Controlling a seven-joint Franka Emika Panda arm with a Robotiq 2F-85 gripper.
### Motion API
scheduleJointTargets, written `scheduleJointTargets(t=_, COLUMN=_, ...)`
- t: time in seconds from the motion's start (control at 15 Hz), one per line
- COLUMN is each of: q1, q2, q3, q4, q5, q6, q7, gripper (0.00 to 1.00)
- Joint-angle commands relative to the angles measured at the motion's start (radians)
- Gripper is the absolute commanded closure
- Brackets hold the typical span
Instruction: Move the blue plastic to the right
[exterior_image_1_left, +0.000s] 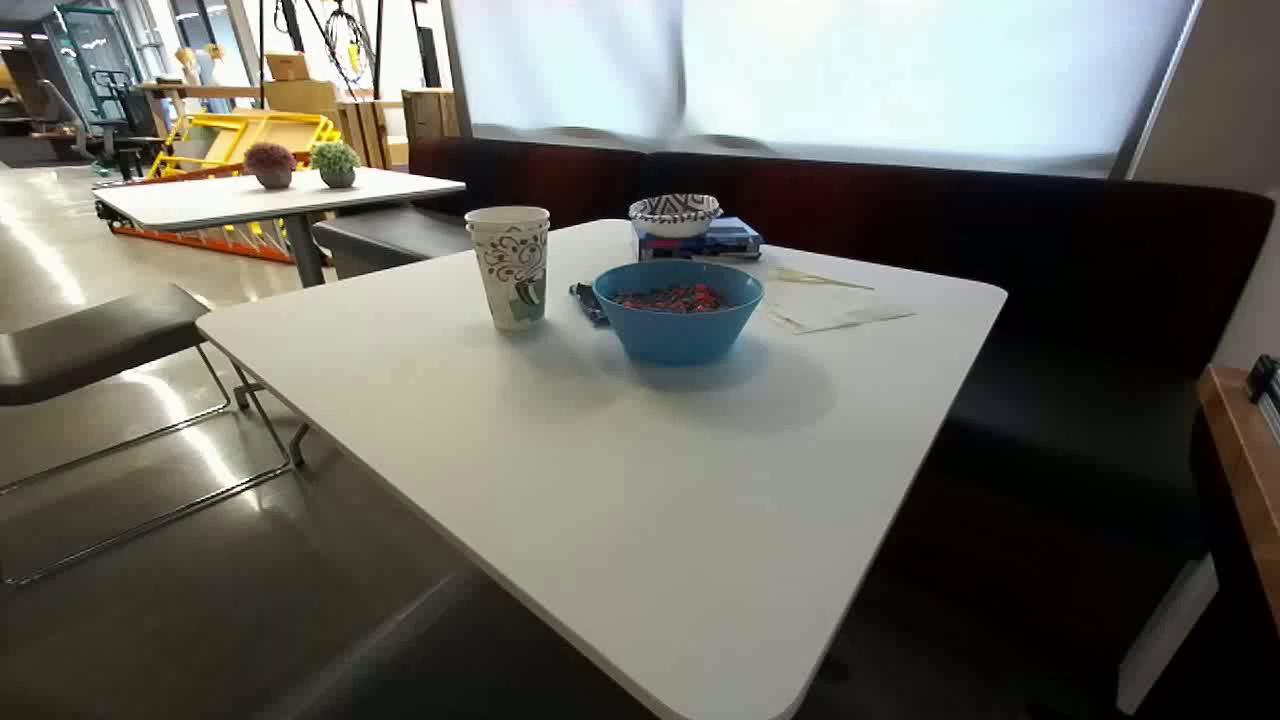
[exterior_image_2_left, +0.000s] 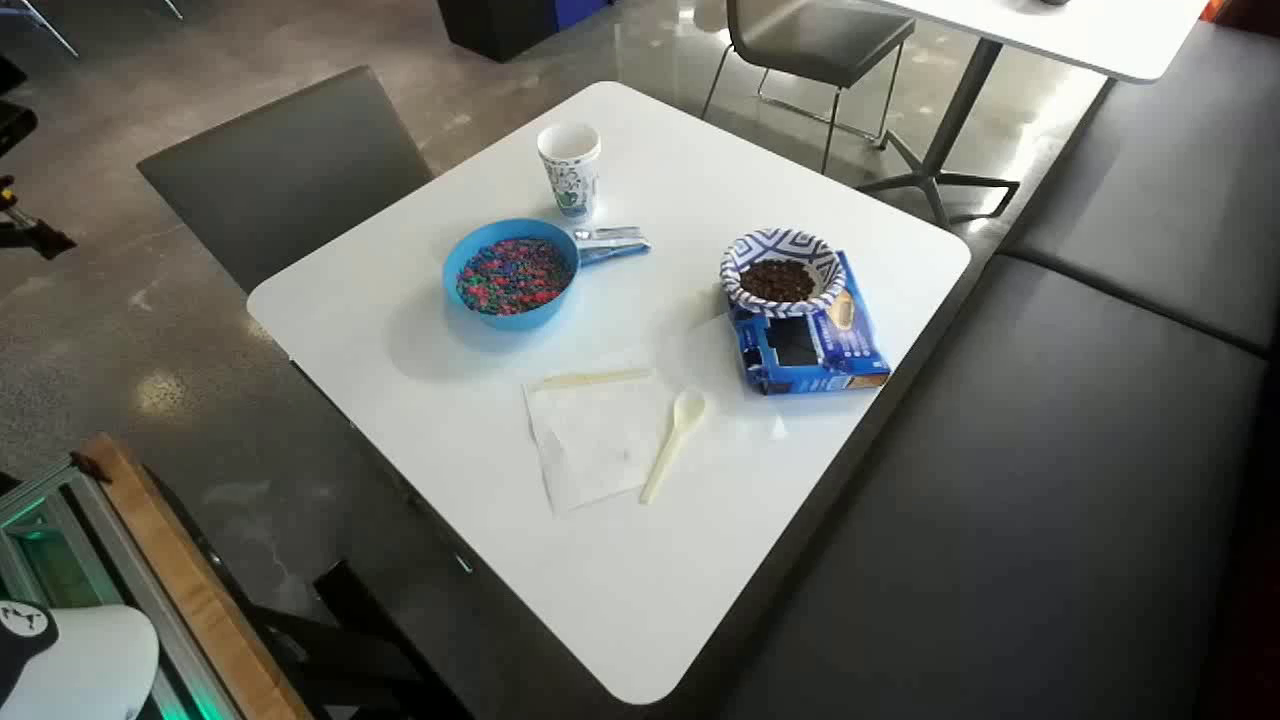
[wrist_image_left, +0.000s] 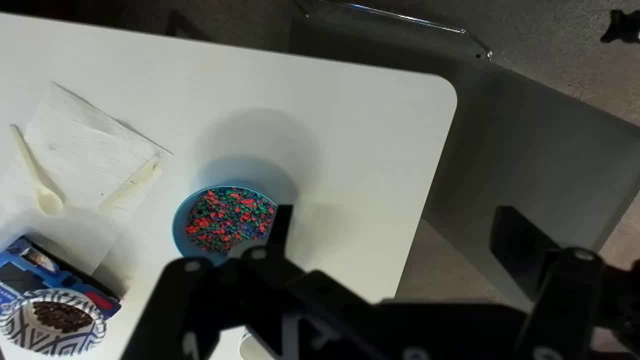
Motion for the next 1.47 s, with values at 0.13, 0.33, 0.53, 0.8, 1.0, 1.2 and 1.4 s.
scheduleJointTargets(t=0.13, q1=-0.006, q2=0.000, q3=0.004, q4=0.003, q5=0.004, q6=-0.004, q7=-0.004, gripper=0.00)
scheduleJointTargets(t=0.33, q1=-0.006, q2=0.000, q3=0.004, q4=0.003, q5=0.003, q6=-0.004, q7=-0.004, gripper=0.00)
scheduleJointTargets(t=0.53, q1=-0.006, q2=0.000, q3=0.004, q4=0.003, q5=0.003, q6=-0.004, q7=-0.004, gripper=0.00)
scheduleJointTargets(t=0.8, q1=-0.006, q2=0.000, q3=0.004, q4=0.003, q5=0.003, q6=-0.004, q7=-0.004, gripper=0.00)
scheduleJointTargets(t=1.0, q1=-0.026, q2=0.000, q3=0.012, q4=0.002, q5=-0.006, q6=0.034, q7=0.017, gripper=0.00)
scheduleJointTargets(t=1.2, q1=-0.058, q2=0.033, q3=-0.024, q4=0.033, q5=-0.006, q6=0.093, q7=0.006, gripper=0.00)
scheduleJointTargets(t=1.4, q1=-0.091, q2=0.061, q3=-0.058, q4=0.062, q5=-0.004, q6=0.111, q7=-0.001, gripper=0.00)
